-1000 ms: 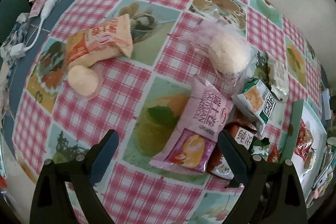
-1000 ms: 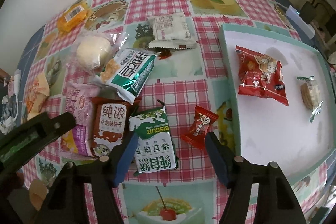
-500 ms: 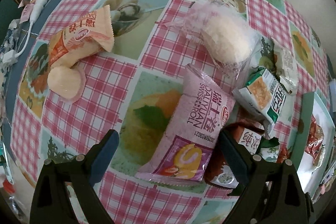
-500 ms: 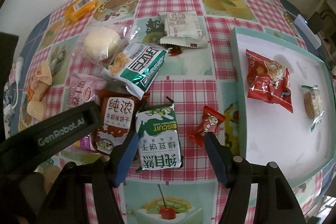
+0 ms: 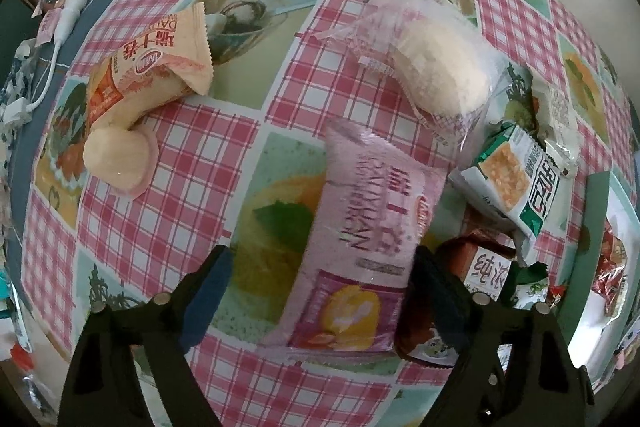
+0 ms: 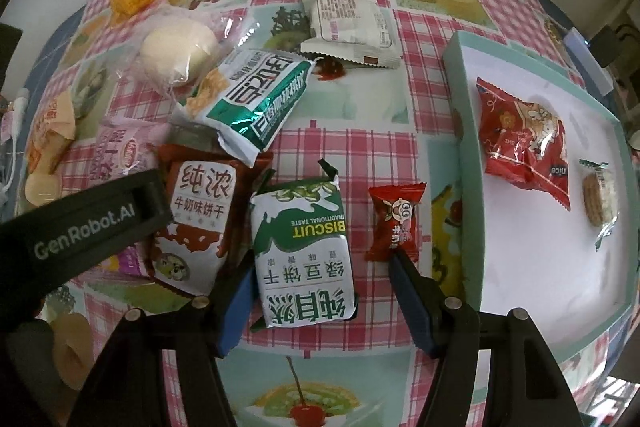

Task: Organize snacks
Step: 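Grasp the green-and-white biscuit box with the right gripper while the left grasps the pink Swiss roll bag, then carry the biscuit box into the tray and open the right gripper while the left releases the Swiss roll there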

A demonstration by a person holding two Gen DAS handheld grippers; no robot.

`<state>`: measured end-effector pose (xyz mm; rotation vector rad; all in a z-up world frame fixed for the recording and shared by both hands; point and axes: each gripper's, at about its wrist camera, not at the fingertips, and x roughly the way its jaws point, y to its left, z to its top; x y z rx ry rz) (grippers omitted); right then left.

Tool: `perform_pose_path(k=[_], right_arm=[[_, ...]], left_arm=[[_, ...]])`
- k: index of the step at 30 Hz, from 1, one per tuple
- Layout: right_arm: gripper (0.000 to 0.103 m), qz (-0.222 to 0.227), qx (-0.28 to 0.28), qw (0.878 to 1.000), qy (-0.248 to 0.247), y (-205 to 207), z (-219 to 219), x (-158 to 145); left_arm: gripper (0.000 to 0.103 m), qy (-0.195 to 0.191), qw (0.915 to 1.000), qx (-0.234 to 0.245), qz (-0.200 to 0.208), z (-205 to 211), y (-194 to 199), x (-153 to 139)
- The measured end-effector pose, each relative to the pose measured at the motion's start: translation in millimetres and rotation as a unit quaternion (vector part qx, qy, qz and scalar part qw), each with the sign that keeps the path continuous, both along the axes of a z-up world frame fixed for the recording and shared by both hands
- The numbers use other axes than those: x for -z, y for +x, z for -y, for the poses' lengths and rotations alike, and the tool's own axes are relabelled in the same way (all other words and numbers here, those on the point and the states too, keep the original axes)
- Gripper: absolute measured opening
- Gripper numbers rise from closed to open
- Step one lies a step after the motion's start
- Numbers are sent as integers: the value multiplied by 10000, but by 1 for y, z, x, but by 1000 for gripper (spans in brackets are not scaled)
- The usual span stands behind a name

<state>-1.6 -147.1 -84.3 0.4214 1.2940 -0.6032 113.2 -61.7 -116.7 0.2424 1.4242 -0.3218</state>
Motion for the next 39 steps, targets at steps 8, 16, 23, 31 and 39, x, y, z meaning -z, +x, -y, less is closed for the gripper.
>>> perform_pose_path(k=[8, 16, 23, 31, 39], right_arm=[[46, 88, 50, 9999, -44, -3, 6, -5], [42, 80, 167, 9998, -9, -7, 12, -6], [42, 322, 218, 9992, 64, -14, 22, -23], [42, 729, 298, 9969, 34, -24, 29, -54], [42, 955, 431, 9945, -59, -31, 26, -75]], left_arm=[[49, 65, 9998, 152, 137, 14, -4, -7], [44, 123, 9997, 132, 132, 11, -2, -9], [44, -5, 9992, 117, 370, -2, -6, -43], [44, -276, 9968, 7, 755, -22, -11, -90], [44, -471, 9948, -154, 886, -31, -10, -108]])
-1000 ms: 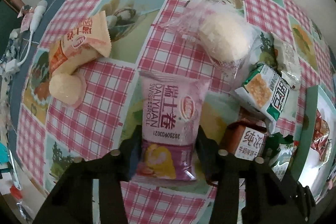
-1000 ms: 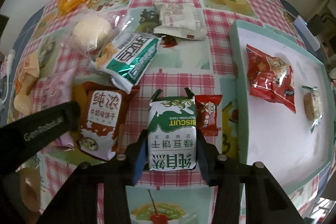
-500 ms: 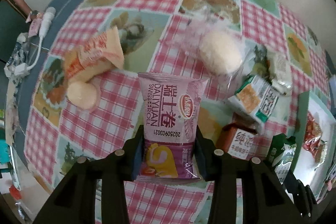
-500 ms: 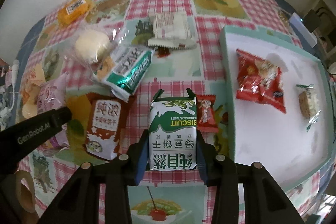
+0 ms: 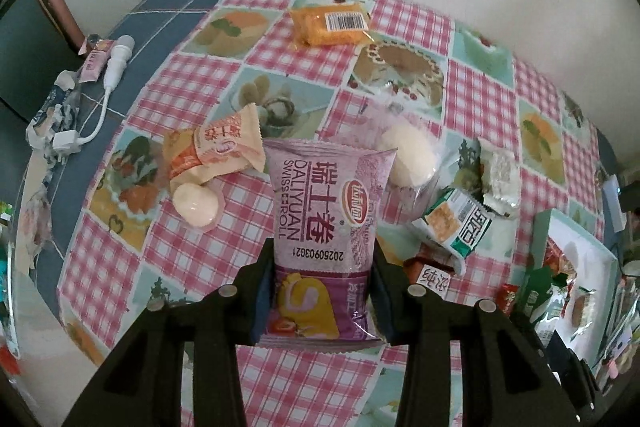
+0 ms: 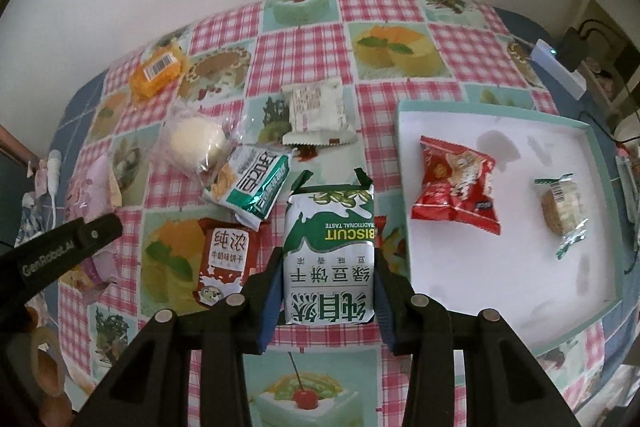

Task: Organize snacks
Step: 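Carry the biscuit box into the tray and open the right gripper while the left releases the Swiss roll there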

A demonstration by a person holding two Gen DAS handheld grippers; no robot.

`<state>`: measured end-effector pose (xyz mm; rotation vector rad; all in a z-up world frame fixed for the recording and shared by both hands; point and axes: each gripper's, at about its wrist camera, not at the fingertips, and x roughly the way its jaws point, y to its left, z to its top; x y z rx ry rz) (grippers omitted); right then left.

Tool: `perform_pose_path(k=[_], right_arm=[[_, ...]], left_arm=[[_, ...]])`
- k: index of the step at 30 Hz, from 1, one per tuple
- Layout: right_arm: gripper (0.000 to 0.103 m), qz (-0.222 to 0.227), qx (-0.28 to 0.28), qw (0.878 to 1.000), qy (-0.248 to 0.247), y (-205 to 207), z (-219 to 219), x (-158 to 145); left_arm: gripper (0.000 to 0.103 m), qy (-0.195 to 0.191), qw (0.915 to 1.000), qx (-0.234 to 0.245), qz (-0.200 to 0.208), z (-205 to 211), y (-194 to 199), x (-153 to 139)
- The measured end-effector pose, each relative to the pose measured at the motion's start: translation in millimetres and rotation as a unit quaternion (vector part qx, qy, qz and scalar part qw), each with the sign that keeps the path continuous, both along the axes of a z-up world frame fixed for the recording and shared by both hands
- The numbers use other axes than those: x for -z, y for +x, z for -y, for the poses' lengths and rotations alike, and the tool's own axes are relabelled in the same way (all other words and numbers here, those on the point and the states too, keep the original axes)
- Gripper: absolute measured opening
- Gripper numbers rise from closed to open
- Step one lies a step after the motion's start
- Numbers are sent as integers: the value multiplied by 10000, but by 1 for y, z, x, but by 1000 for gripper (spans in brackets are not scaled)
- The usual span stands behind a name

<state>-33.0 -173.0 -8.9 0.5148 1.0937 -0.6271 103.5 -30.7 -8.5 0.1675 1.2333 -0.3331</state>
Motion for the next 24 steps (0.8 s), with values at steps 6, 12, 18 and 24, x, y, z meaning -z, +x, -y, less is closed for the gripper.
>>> perform_pose_path(k=[6, 12, 18, 24], right_arm=[[42, 59, 223, 9997, -36, -13, 8, -9], [42, 156, 520, 9985, -63, -33, 25, -15], [42, 94, 951, 9954, -79, -62, 54, -19], [42, 0, 1670, 9859, 109, -107, 98, -13]], left_arm=[[44, -114, 9999, -46, 91, -5, -7, -13], [44, -192, 9997, 33, 122, -1, -18, -19], [44, -223, 9994, 222, 144, 15, -36, -23], [44, -77, 9979, 591, 250, 42, -62, -25]])
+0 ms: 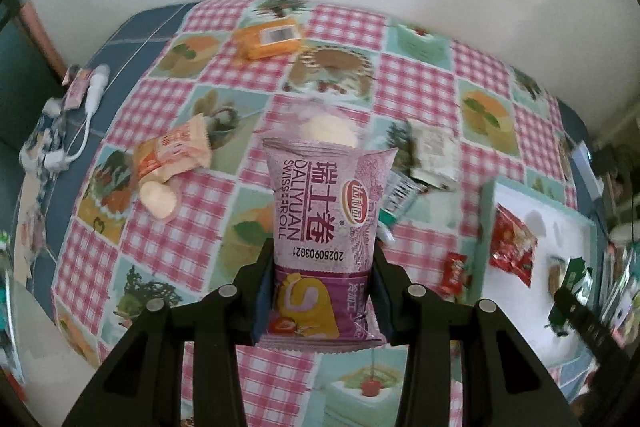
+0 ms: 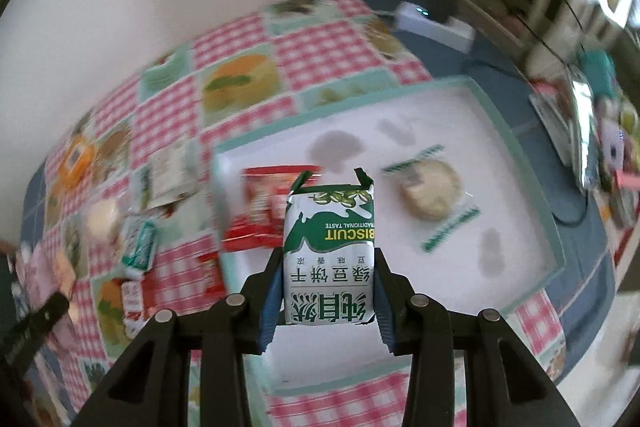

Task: Organize snacks
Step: 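Carry the biscuit box into the tray and open the right gripper while the left releases the Swiss roll there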

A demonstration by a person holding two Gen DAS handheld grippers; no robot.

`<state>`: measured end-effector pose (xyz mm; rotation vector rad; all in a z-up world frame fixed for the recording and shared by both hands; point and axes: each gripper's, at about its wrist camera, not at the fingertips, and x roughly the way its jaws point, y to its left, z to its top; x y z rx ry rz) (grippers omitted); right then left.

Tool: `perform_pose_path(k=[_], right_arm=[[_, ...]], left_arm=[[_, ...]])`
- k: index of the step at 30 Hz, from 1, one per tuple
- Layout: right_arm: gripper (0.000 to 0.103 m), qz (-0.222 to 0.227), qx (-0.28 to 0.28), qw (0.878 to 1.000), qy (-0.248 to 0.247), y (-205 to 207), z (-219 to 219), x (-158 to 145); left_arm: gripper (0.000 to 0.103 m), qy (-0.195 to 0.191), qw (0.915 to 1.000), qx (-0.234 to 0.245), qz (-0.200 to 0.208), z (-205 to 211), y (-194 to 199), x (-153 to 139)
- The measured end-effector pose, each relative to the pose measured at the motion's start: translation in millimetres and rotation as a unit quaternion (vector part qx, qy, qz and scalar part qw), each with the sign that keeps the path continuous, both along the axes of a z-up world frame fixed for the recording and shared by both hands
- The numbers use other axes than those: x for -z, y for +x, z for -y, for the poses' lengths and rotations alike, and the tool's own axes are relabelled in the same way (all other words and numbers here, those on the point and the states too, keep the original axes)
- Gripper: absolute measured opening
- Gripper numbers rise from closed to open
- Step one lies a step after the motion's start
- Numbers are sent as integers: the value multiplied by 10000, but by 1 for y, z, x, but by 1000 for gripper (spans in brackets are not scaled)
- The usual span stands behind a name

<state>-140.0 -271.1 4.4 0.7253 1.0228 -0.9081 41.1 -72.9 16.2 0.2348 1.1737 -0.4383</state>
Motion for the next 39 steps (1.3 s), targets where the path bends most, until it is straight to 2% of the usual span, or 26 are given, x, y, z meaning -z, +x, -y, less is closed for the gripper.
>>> perform_pose_path(k=[6, 15, 20, 25, 31, 35, 36, 39], right_arm=[[42, -33, 829, 9961, 287, -56, 42, 10], [42, -77, 1497, 9877, 444, -117, 81, 20], [43, -135, 1610, 9857, 480, -131, 88, 24], [43, -157, 1653, 9839, 659, -137, 94, 35], [43, -267, 1582, 9839, 791, -130, 97, 48], [43, -287, 1561, 9842, 789, -130, 99, 48], [43, -290, 1558, 9842, 789, -129, 100, 47], [43, -306, 1564, 9841, 788, -130, 100, 46]], left_arm=[[44, 88, 9984, 560, -17, 36, -38, 4], [44, 88, 9916, 1288, -117, 84, -92, 9], [44, 156, 9849, 1713, -176, 110, -120, 18], [44, 378, 9775, 2074, -119, 134, -144, 34], [44, 557, 9726, 2249, -199, 152, -152, 60], [45, 537, 9716, 2289, -280, 157, -154, 68], [46, 517, 9716, 2291, -294, 157, -153, 68], [60, 482, 9723, 2277, -228, 157, -151, 68]])
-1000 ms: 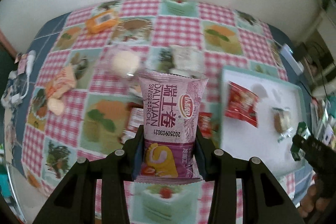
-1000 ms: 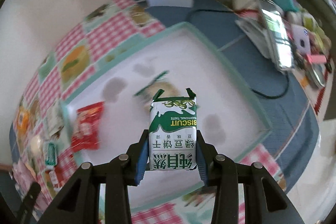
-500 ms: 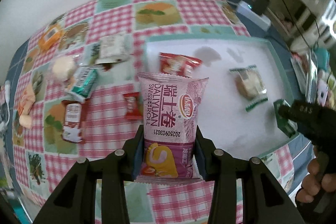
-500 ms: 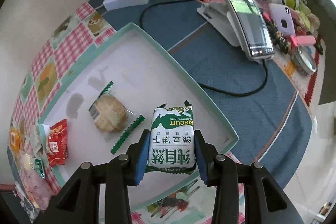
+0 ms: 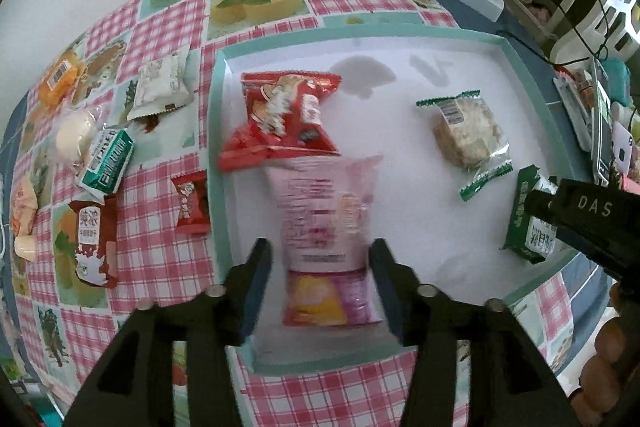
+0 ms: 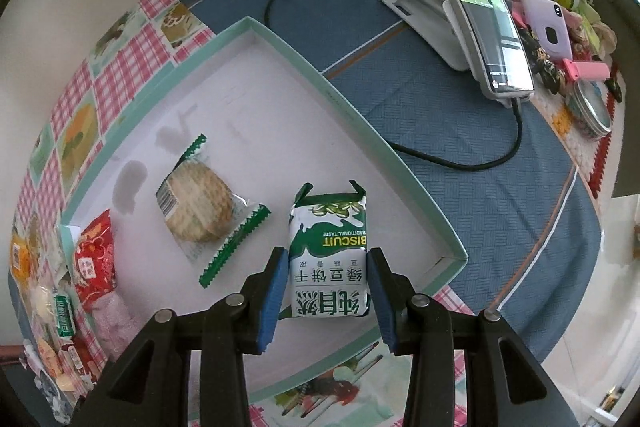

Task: Organize snacks
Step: 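Carry the biscuit box into the tray and open the right gripper while the left releases the Swiss roll there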

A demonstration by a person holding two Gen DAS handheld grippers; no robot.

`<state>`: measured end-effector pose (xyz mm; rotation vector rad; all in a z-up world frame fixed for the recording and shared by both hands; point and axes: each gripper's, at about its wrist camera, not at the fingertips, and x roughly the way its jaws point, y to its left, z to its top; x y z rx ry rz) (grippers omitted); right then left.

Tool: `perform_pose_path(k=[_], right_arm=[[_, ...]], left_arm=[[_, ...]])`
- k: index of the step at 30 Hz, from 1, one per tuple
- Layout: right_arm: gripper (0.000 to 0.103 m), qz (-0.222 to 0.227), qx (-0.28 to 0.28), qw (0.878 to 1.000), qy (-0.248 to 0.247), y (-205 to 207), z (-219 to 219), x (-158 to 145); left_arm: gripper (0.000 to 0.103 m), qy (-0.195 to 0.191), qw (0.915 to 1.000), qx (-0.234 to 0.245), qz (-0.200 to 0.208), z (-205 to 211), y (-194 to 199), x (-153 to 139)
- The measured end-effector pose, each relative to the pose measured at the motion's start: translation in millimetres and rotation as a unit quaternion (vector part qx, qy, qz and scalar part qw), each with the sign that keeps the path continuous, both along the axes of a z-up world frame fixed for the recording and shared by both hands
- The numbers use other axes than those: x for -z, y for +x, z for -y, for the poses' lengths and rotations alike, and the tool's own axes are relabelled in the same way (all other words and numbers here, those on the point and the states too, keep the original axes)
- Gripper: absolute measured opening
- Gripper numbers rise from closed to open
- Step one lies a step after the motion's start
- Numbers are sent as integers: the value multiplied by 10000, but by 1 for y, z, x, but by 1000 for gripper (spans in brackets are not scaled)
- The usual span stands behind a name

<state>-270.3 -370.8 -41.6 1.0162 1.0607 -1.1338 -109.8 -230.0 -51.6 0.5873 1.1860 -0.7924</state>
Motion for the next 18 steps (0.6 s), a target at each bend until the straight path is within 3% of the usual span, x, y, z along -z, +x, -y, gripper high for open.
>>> perform_pose_path(k=[5, 8, 14, 16, 18], right_arm=[[43, 8, 2, 10000, 58, 2, 2, 4], [43, -14, 2, 9999, 128, 2, 2, 11], [44, -63, -50, 9998, 185, 5, 2, 16], [48, -75, -53, 9997, 218, 6, 1, 18], [60, -66, -64, 9996, 260, 7, 0, 22]], left_arm=[[66, -19, 10000, -41, -21, -1, 2, -2], [80, -35, 9999, -124, -59, -3, 7, -3], [80, -183, 9990, -396, -50, -15, 23, -12], [86, -227, 9986, -478, -63, -18, 27, -14], [87, -268, 9979, -579, -85, -22, 33, -17]])
